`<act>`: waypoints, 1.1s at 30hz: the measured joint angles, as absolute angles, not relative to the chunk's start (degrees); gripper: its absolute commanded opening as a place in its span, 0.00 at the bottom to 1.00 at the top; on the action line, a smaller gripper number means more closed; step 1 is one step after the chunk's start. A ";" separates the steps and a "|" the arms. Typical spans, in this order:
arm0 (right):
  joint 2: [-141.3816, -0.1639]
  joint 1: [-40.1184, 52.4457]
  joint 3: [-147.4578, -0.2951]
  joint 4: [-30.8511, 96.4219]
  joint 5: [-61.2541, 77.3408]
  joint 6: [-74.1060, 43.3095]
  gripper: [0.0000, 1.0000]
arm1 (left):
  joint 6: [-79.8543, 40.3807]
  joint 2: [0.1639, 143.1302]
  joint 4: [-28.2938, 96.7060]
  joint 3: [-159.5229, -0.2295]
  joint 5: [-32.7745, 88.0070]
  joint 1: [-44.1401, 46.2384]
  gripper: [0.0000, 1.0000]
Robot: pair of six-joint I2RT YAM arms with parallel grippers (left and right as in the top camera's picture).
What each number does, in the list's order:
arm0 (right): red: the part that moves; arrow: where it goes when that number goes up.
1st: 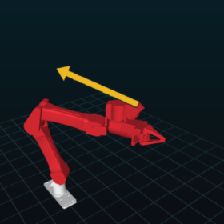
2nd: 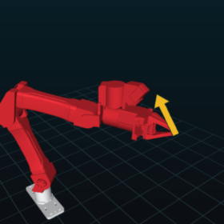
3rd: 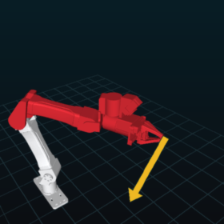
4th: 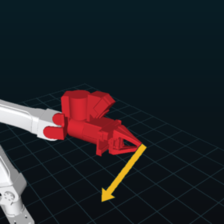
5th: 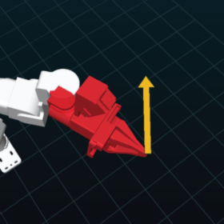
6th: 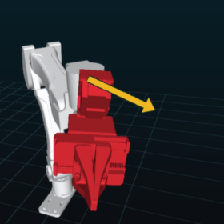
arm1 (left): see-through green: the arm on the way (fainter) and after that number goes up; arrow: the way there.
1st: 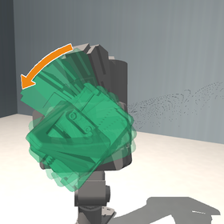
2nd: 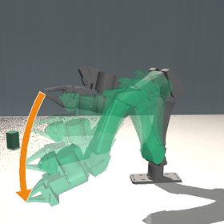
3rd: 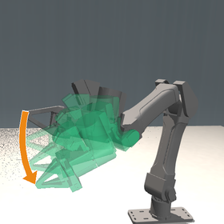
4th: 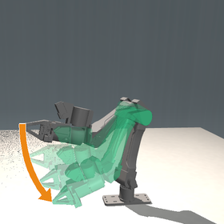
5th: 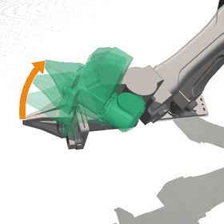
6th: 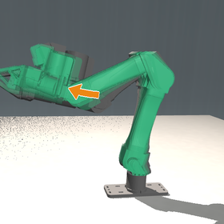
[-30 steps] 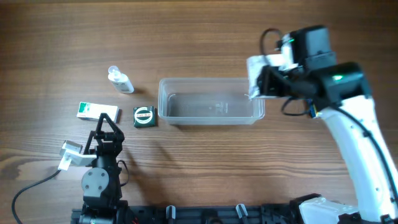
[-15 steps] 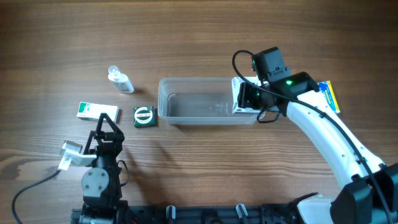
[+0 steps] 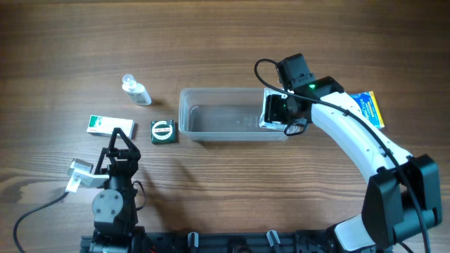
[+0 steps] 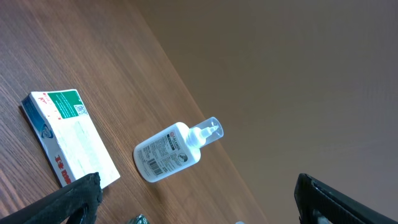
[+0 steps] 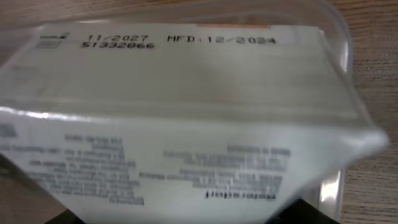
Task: Pack container
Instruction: 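Carry the white box left and lower it into the container's right end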
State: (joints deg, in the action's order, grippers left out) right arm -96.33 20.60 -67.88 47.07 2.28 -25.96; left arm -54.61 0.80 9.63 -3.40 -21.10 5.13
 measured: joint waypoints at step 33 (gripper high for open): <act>-95.20 20.60 -70.67 50.39 3.86 -17.23 0.04 | -54.61 0.80 9.63 -3.40 -21.10 5.13 1.00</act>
State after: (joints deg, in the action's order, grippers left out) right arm -95.20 20.60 -70.67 50.39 3.86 -17.23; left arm -54.61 0.80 9.63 -3.40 -21.10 5.13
